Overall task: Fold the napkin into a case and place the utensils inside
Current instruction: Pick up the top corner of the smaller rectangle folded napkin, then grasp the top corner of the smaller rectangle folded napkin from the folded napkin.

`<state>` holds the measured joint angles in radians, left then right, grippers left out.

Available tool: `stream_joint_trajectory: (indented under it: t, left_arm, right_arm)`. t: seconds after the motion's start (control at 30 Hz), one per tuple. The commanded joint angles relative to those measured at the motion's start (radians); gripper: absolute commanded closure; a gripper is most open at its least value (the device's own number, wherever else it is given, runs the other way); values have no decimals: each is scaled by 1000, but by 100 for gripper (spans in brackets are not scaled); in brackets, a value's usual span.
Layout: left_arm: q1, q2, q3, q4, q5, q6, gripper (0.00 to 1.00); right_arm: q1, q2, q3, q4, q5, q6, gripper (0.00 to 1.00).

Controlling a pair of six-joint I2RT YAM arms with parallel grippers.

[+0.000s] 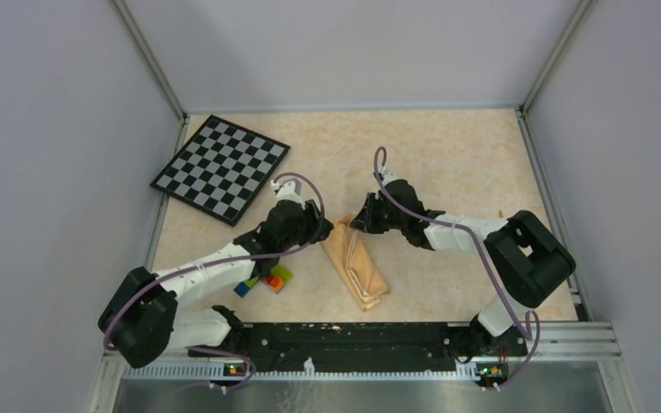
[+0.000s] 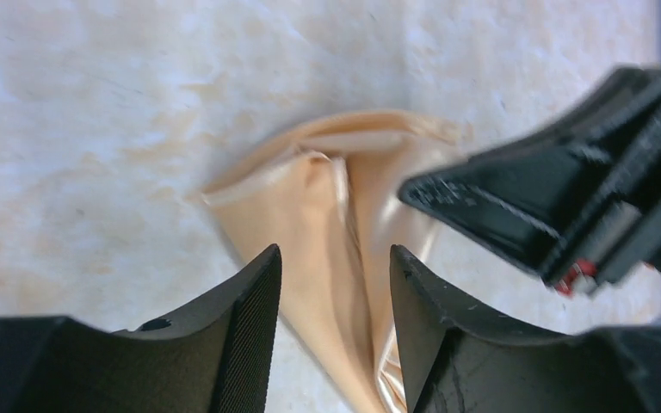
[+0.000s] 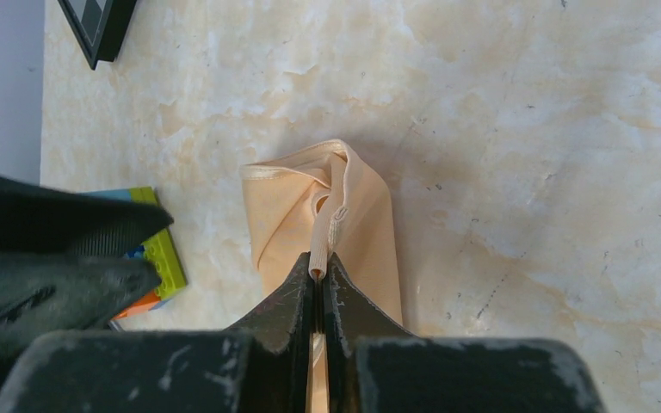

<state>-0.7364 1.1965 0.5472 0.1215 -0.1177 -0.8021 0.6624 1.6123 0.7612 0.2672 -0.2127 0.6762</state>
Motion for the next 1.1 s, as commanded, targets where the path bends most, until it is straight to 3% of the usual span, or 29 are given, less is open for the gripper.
stream_joint_trajectory:
  t: [0.0, 0.07, 0.1, 0.13, 0.37, 0.57, 0.7, 0.8, 0.97, 1.07]
  left_arm:
    - [56, 106, 116, -84, 27, 53, 45]
    - [68, 185, 164, -82, 41, 71, 49]
    - [77, 295, 214, -73, 49, 91, 58]
    - [79, 332, 227, -65, 52, 100, 60]
    - [98, 495, 265, 81, 91, 111, 72]
    - [109, 453, 220, 128, 140, 123, 79]
    - [115, 379, 179, 110, 161, 140, 76]
    - [120, 325, 169, 66, 167, 158, 72]
    - [131, 251, 149, 41, 172, 173, 68]
    - [135, 230, 139, 34, 178, 174, 68]
  right_arm:
    - [3, 5, 53, 31, -1, -17, 100]
    - [7, 6, 65, 12, 7, -26, 100]
    - [19, 5, 81, -17, 27, -45, 100]
    - [25, 6, 88, -28, 38, -53, 100]
    - [79, 51, 125, -17, 87, -57, 100]
    - [100, 135, 136, 66, 92, -20, 100]
    - [100, 183, 152, 78, 91, -38, 100]
    - [100, 187, 158, 60, 78, -63, 91]
    - [99, 125, 153, 38, 22, -85, 65]
    - [100, 98, 153, 17, 28, -105, 58]
